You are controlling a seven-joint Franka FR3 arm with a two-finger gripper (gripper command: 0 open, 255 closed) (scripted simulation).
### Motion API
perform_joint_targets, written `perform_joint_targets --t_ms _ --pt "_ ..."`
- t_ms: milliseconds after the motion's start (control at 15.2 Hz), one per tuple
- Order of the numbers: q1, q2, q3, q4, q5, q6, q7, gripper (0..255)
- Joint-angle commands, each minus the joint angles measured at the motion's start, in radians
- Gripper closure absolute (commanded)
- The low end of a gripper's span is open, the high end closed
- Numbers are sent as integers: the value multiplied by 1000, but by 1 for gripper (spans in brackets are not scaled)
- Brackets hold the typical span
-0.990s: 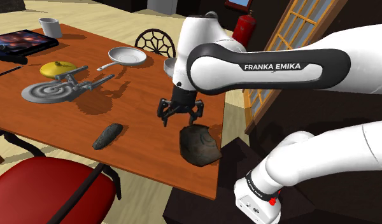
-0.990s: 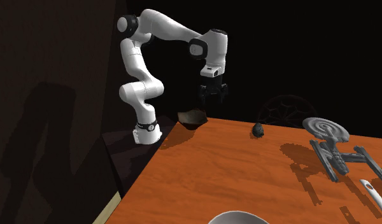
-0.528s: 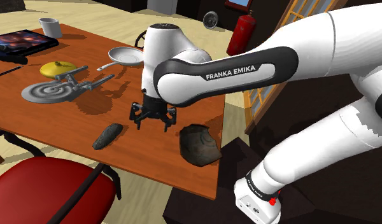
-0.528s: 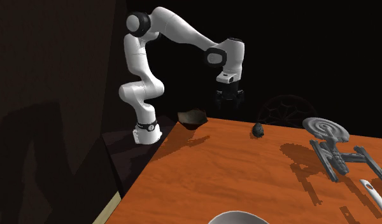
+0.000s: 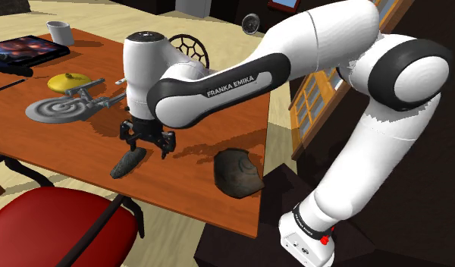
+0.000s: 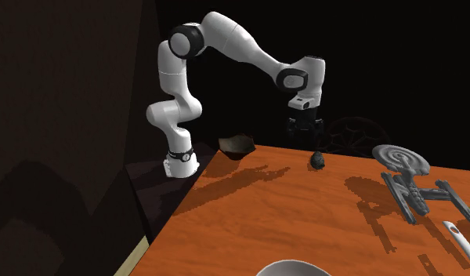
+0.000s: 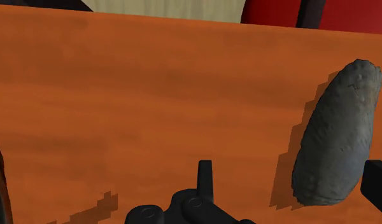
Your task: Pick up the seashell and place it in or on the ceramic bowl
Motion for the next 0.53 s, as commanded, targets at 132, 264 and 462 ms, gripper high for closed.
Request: perform_joint_targets --t_ms 132,264,462 --pt "119 198 -78 183 -170 -29 193 0" --pt "159 252 -106 247 -205 -44 236 0" --pt "167 272 -118 234 -222 -15 246 0"
